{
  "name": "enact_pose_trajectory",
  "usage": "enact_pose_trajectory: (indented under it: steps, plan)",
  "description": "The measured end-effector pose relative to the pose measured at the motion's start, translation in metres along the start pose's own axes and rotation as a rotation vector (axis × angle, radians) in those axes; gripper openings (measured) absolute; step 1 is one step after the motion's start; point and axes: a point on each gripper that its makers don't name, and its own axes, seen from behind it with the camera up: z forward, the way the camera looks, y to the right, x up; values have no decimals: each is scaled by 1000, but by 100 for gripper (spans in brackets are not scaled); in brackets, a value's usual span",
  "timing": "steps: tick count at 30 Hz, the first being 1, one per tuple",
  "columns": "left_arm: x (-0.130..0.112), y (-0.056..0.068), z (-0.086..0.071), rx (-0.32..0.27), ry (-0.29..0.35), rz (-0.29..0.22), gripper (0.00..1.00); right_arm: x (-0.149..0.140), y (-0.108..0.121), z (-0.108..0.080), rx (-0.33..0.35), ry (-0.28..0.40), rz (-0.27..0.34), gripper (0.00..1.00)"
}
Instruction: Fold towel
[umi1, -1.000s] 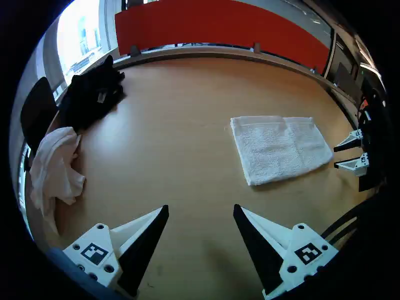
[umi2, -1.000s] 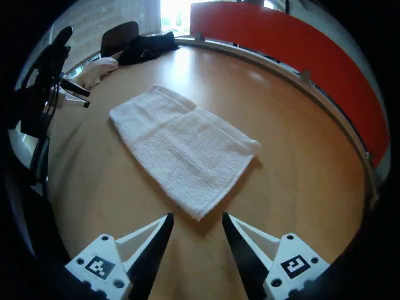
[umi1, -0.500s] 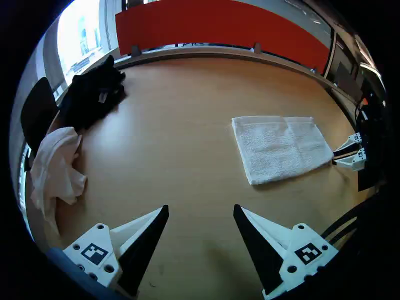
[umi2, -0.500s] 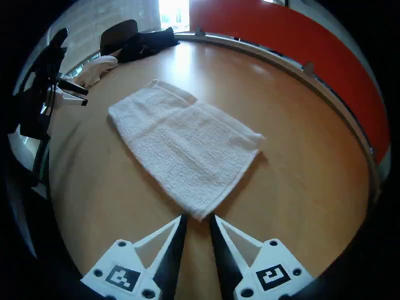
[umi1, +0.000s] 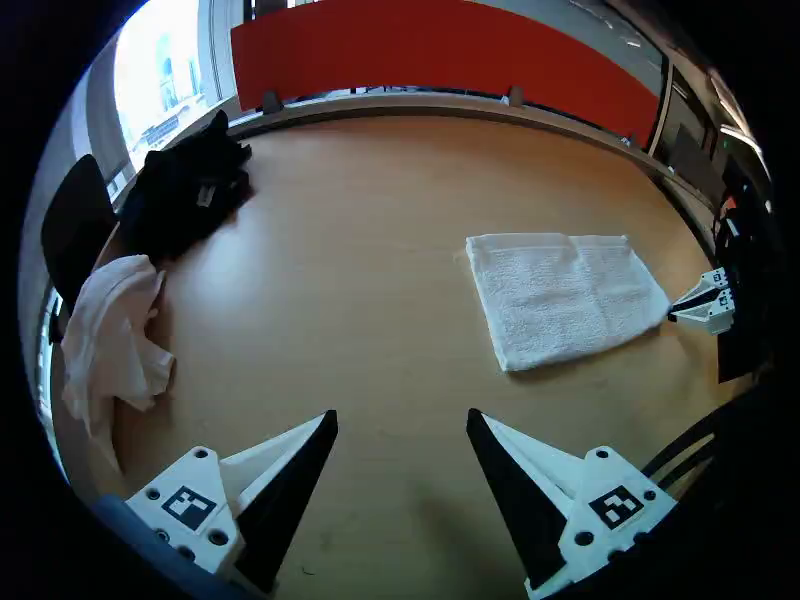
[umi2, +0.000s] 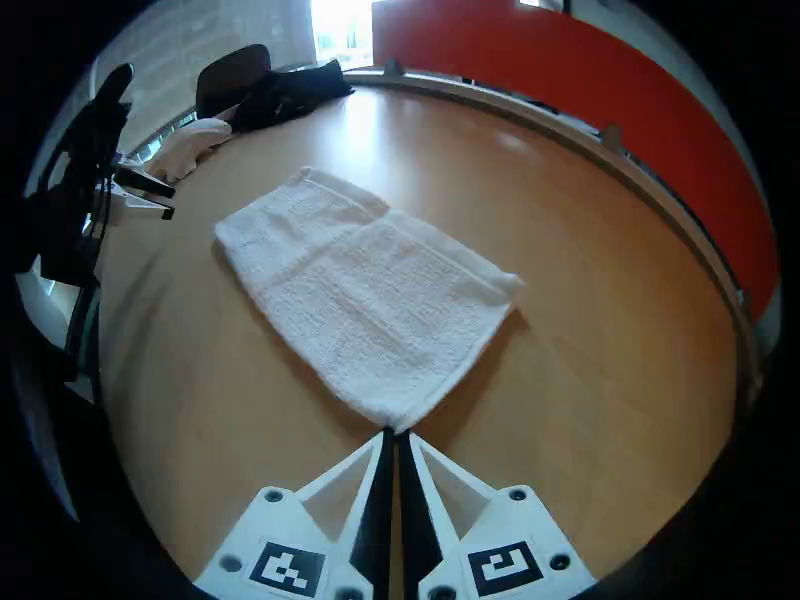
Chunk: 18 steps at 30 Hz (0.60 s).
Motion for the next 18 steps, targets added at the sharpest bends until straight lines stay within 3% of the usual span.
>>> enact_pose_trajectory:
  steps: [6, 18]
  plan:
    - [4, -1, 0, 1, 7, 2, 96, 21, 1, -13, -9, 51, 10, 5]
    - [16, -3, -1, 2, 23, 9, 96, 85, 6, -58, -44, 175, -52, 5]
